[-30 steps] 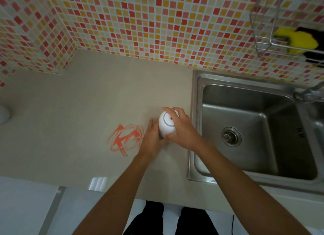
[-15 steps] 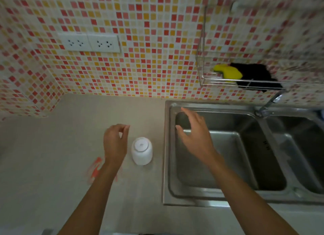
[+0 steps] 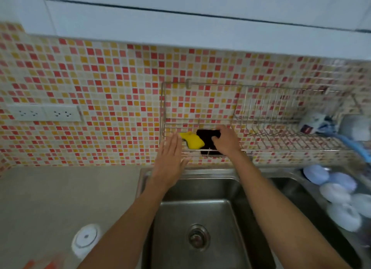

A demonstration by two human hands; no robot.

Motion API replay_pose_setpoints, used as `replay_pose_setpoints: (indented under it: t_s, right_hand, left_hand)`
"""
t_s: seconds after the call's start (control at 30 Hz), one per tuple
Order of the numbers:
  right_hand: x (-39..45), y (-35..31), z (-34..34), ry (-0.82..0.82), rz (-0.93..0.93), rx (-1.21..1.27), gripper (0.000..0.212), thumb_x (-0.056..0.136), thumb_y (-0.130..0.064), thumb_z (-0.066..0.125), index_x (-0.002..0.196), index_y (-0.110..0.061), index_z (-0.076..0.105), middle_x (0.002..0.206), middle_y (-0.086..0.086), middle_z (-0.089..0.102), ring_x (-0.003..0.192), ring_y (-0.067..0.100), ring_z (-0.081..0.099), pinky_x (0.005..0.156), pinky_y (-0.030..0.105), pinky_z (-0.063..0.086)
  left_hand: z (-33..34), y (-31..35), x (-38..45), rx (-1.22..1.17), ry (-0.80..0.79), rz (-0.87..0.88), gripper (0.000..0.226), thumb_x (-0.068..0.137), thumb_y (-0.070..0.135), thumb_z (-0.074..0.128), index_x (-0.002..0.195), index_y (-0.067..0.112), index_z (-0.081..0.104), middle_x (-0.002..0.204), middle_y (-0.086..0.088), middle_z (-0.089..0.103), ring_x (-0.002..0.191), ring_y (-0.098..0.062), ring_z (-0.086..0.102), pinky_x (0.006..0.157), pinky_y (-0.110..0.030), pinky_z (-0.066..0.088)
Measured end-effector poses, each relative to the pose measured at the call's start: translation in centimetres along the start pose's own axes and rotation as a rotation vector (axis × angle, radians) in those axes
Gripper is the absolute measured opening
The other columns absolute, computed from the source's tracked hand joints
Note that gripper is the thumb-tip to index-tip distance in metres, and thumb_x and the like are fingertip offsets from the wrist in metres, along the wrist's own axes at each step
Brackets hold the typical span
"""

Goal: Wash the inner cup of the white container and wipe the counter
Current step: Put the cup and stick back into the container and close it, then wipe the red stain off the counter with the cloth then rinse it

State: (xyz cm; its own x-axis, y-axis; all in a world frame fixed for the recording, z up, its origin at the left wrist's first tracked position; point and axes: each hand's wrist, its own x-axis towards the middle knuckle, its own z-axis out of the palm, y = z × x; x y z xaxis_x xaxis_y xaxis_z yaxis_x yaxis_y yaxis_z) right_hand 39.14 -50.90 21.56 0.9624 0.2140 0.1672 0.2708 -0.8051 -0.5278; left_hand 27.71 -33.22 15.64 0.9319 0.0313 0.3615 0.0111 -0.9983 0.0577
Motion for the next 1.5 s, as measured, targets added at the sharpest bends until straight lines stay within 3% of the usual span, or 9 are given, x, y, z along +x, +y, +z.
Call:
replay_pose_setpoints:
  t_s: [0.13, 0.27, 0.37, 0.53, 0.67, 0.93, 1.03, 1.23, 1.5]
  right_hand:
    - [2.7, 0.2, 1.2, -0.232, 0.082, -0.147, 0.061, 0.081, -0.055, 0.054, 0.131, -0.019, 0.051, 0.125, 0.009, 0.058, 0.109, 0.033, 0.054, 0.088, 0.04, 0.05]
    - [4.4, -0.4, 2.7, -0.278, 0.13, -0.278, 0.09, 0.061, -0.078, 0.053, 0.129, -0.019, 0.05, 0.128, 0.013, 0.051, 0.117, 0.039, 0.045, 0.094, 0.052, 0.043]
    - [4.4, -1.0, 2.8, -0.241, 0.116, -0.36, 0.075, 0.074, -0.064, 0.062, 0.128, -0.014, 0.05, 0.123, 0.012, 0.055, 0.113, 0.036, 0.05, 0.092, 0.048, 0.047]
    - [4.1, -1.6, 2.9, -0.193, 0.027, -0.397, 0.026, 0.092, -0.023, 0.057, 0.112, -0.007, 0.06, 0.102, 0.009, 0.066, 0.087, 0.026, 0.063, 0.061, 0.032, 0.048]
    - [3.8, -0.9, 2.1, -0.014, 0.07, -0.244, 0.015, 0.093, -0.007, 0.048, 0.102, -0.002, 0.06, 0.097, 0.015, 0.066, 0.085, 0.029, 0.064, 0.061, 0.033, 0.046]
    - [2.6, 0.0, -0.9, 0.241, 0.259, 0.787, 0.029, 0.098, -0.017, 0.04, 0.118, -0.008, 0.059, 0.105, 0.006, 0.06, 0.096, 0.021, 0.058, 0.08, 0.033, 0.048]
    - [-1.3, -1.0, -1.9, 0.225, 0.188, 1.13, 0.023, 0.096, -0.014, 0.042, 0.093, -0.022, 0.063, 0.098, 0.001, 0.063, 0.096, 0.016, 0.061, 0.089, 0.037, 0.051]
    - [-11.3, -5.4, 1.6, 0.194, 0.144, 1.161, 0.026, 0.089, -0.007, 0.047, 0.069, -0.021, 0.056, 0.069, -0.004, 0.054, 0.07, 0.01, 0.051, 0.062, 0.026, 0.043]
    - [-25.2, -7.8, 19.1, -0.091, 0.228, 0.727, 0.018, 0.092, -0.012, 0.048, 0.095, -0.02, 0.064, 0.078, -0.004, 0.068, 0.068, 0.005, 0.065, 0.064, 0.027, 0.053]
  left_hand:
    - [1.1, 0.0, 0.2, 0.107, 0.063, -0.012, 0.078, 0.097, 0.06, 0.004, 0.152, 0.004, 0.011, 0.16, -0.012, 0.006, 0.148, -0.027, 0.004, 0.118, -0.041, -0.002]
    - [1.4, 0.1, 0.3, 0.123, 0.076, -0.036, 0.076, 0.098, 0.06, 0.01, 0.151, 0.007, 0.004, 0.16, -0.011, 0.005, 0.148, -0.027, 0.002, 0.121, -0.043, -0.001]
    - [1.8, 0.2, 0.3, 0.141, 0.049, -0.065, 0.077, 0.098, 0.06, 0.019, 0.152, 0.008, 0.001, 0.161, -0.01, 0.004, 0.148, -0.026, -0.001, 0.117, -0.046, -0.002]
    - [1.7, 0.3, 0.5, 0.137, 0.03, -0.075, 0.077, 0.098, 0.061, 0.016, 0.152, 0.01, -0.004, 0.161, -0.008, -0.004, 0.148, -0.024, -0.008, 0.117, -0.044, -0.007]
    - [1.4, 0.4, 0.3, 0.112, 0.005, -0.078, 0.078, 0.096, 0.062, 0.01, 0.152, 0.01, -0.007, 0.161, -0.007, -0.008, 0.148, -0.023, -0.012, 0.117, -0.04, -0.012]
    - [-1.8, -0.8, -5.0, -0.358, 0.144, -0.164, 0.073, 0.098, 0.049, 0.039, 0.153, 0.018, 0.003, 0.161, 0.004, 0.0, 0.146, -0.008, -0.011, 0.118, -0.031, -0.002]
    - [-2.5, -4.5, -10.9, -0.401, 0.268, -0.306, 0.07, 0.097, 0.047, 0.044, 0.153, 0.018, 0.013, 0.161, 0.002, 0.01, 0.148, -0.01, 0.001, 0.119, -0.034, 0.009]
    - [-1.4, -11.6, -22.3, -0.6, 0.288, -0.651, 0.077, 0.088, 0.044, 0.058, 0.15, 0.015, 0.022, 0.158, -0.003, 0.024, 0.144, -0.016, 0.022, 0.117, -0.036, 0.021]
    - [5.8, -16.6, -27.0, -0.902, -0.07, -0.756, 0.099, 0.05, 0.043, 0.092, 0.132, 0.024, 0.04, 0.128, 0.0, 0.055, 0.116, -0.016, 0.056, 0.105, -0.041, 0.043]
